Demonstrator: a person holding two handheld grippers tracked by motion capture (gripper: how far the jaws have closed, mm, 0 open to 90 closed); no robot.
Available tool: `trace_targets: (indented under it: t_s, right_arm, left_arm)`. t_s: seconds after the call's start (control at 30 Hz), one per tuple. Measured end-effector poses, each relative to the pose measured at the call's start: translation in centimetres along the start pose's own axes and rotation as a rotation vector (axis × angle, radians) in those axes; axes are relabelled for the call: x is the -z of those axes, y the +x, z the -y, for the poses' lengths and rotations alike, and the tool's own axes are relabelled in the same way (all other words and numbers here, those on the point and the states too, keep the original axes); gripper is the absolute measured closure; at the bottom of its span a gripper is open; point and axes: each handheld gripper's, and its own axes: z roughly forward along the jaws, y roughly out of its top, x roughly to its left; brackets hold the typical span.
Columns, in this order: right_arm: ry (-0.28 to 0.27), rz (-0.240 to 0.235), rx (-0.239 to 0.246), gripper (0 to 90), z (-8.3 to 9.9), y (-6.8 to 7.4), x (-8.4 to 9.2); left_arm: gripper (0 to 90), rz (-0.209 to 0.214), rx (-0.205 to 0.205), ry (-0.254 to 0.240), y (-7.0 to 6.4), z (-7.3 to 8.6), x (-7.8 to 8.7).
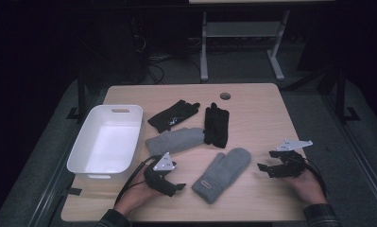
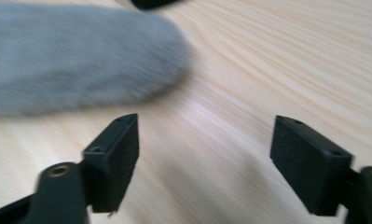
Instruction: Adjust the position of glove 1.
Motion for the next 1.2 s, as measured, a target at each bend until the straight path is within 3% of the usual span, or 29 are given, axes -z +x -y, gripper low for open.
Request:
trace_targets:
  t_s: [0.03, 0.2, 0.3, 0.5, 0.53, 0.6, 0.63, 0.73, 0.77, 0.8, 0.87, 0.97, 1.2]
  right_arm:
    - [-0.006, 0.018, -0.013, 17.4, 0.5, -0.6, -0.1]
    - [0.008, 0.059, -0.021, 13.9, 1.1, -1.4, -0.6]
    - [0.010, 0.056, -0.025, 13.0, 1.4, -1.5, -0.8]
    - [-0.010, 0.080, -0.007, 8.5, 1.8, -1.2, -1.0]
    - [-0.011, 0.083, -0.009, 8.5, 1.8, -1.2, -1.0]
    - [-0.014, 0.086, -0.012, 8.5, 1.8, -1.1, -1.0]
    - [-0.014, 0.086, -0.012, 8.5, 1.8, -1.1, -1.0]
    - [-0.013, 0.086, -0.013, 8.5, 1.8, -1.1, -1.0]
    - [-0.013, 0.086, -0.014, 8.5, 1.8, -1.1, -1.0]
    - [-0.013, 0.086, -0.014, 8.5, 1.8, -1.1, -1.0]
    - [-0.014, 0.086, -0.013, 8.5, 1.8, -1.1, -1.0]
    - [-0.013, 0.086, -0.013, 8.5, 1.8, -1.1, -1.0]
    - [-0.013, 0.086, -0.014, 8.5, 1.8, -1.1, -1.0]
  left_arm:
    - [12.2, 0.000, 0.000, 0.002, 0.0, 0.0, 0.0]
    - [12.2, 0.001, 0.006, 0.002, 0.0, 0.0, 0.0]
    - [12.2, 0.002, -0.004, 0.008, 0.0, 0.0, 0.1]
    - [15.7, -0.024, 0.020, 0.023, 0.1, -0.6, 0.4]
    - [18.7, -0.032, 0.011, 0.019, 0.3, -0.8, 0.7]
    - [32.7, -0.052, 0.033, 0.006, 0.5, -1.5, 1.0]
    - [32.7, -0.060, 0.041, 0.014, 0.6, -1.8, 1.1]
    - [56.8, -0.081, 0.068, 0.025, 0.9, -2.8, 1.2]
    - [73.0, -0.085, 0.081, 0.030, 1.0, -3.2, 1.2]
    - [73.0, -0.096, 0.088, 0.039, 1.0, -3.6, 1.2]
    - [89.2, -0.108, 0.100, 0.054, 1.4, -4.5, 1.1]
    - [89.3, -0.132, 0.116, 0.080, 2.2, -5.9, 0.9]
    - [89.4, -0.205, 0.155, 0.051, 4.9, -7.6, 0.7]
